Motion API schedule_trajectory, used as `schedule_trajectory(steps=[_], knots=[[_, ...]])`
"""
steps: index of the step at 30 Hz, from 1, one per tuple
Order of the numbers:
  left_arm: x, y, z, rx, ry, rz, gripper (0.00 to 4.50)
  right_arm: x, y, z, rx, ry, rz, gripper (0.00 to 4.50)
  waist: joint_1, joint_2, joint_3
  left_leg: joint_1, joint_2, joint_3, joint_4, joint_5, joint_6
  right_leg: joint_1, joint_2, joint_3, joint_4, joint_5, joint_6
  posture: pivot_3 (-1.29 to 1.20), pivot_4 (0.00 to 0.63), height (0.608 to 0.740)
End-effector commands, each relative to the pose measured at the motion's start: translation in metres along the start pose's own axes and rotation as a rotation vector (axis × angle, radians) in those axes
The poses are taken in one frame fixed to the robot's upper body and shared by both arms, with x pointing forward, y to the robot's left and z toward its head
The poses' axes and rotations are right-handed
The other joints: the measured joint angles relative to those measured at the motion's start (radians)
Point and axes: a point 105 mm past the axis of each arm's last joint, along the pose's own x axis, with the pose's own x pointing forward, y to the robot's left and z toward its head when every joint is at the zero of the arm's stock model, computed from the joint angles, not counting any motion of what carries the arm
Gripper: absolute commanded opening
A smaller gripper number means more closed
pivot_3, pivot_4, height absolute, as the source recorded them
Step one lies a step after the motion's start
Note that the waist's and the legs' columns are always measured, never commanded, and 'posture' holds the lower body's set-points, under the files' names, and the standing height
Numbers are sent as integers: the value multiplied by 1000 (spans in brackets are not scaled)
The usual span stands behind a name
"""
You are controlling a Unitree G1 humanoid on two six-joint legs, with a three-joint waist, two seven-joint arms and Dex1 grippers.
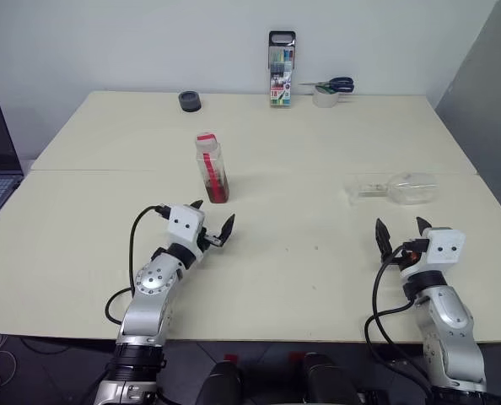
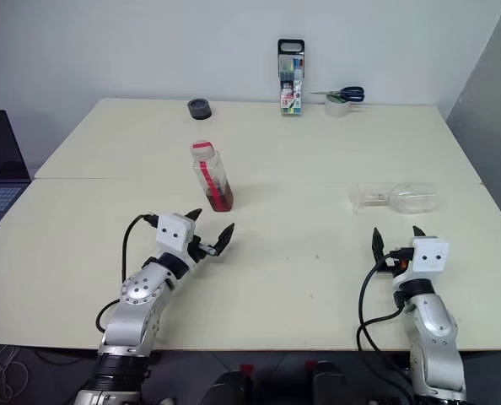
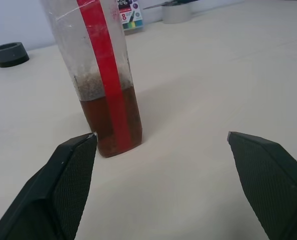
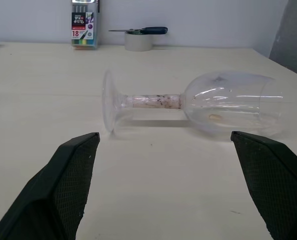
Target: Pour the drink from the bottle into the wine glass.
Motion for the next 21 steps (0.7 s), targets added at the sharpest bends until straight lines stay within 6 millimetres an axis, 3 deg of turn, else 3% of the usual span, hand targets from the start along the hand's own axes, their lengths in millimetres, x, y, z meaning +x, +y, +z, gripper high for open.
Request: schedule_trajectory(steps=[1, 21], knots=[[1, -3, 18, 8, -69, -15, 4448, 1, -7, 14, -9, -54, -15, 4500, 0, 0, 0, 0, 0, 0, 0, 0, 0, 0, 0, 0, 0, 0, 0, 0, 150, 740], [1, -7, 21, 1, -69, -26, 4448, 0, -6, 14, -14, -51, -8, 4500, 0, 0, 0, 0, 0, 0, 0, 0, 0, 0, 0, 0, 0, 0, 0, 0, 150, 740]])
